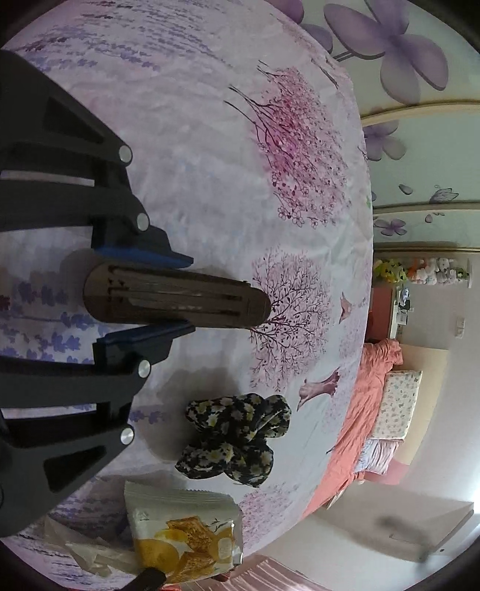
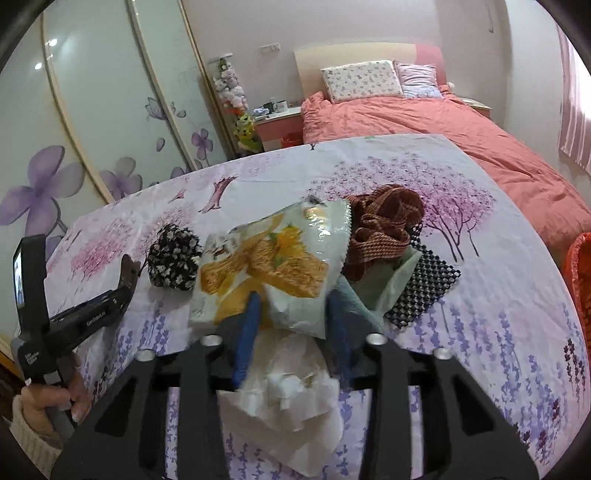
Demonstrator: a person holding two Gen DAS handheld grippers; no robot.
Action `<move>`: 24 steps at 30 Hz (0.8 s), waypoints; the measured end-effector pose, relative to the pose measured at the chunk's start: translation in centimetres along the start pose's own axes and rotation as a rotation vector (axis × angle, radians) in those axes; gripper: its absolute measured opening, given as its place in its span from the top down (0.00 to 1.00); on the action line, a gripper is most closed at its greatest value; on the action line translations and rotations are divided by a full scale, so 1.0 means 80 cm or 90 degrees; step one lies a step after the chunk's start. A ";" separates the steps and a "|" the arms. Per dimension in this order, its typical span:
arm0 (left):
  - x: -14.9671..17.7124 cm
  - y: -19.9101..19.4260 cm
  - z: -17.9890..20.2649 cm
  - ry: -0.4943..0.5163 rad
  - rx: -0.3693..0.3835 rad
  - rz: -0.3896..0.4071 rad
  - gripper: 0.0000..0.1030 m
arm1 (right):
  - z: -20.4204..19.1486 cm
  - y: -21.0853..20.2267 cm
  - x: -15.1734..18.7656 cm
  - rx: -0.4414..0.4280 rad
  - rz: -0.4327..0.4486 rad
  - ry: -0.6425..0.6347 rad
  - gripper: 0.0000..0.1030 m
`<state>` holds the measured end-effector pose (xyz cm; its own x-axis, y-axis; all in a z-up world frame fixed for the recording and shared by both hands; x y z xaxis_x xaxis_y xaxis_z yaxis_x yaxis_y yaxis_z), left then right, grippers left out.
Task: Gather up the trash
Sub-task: 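Grasp the yellow chip bag with the right tool and lift it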
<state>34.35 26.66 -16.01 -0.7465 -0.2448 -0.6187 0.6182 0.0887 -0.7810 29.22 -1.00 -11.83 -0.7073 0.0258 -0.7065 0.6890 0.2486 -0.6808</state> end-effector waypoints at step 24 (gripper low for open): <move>-0.006 0.001 0.015 0.002 0.041 0.003 0.72 | 0.049 -0.075 -0.040 -0.008 0.114 0.049 0.90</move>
<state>35.08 25.61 -15.66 -0.7445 -0.2422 -0.6221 0.6358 0.0271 -0.7714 27.94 -6.34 -6.22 -0.5842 0.1444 -0.7986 0.8030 0.2453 -0.5431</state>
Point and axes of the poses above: each gripper's, at about its wrist camera, not at the fingertips, and y roughly the way its jaws point, z to its right, x to its underside, the point moved 10 cm from there along y, roughly the way its jaws point, and after that the axes turned 2 degrees about -y, right-handed, at the moved point
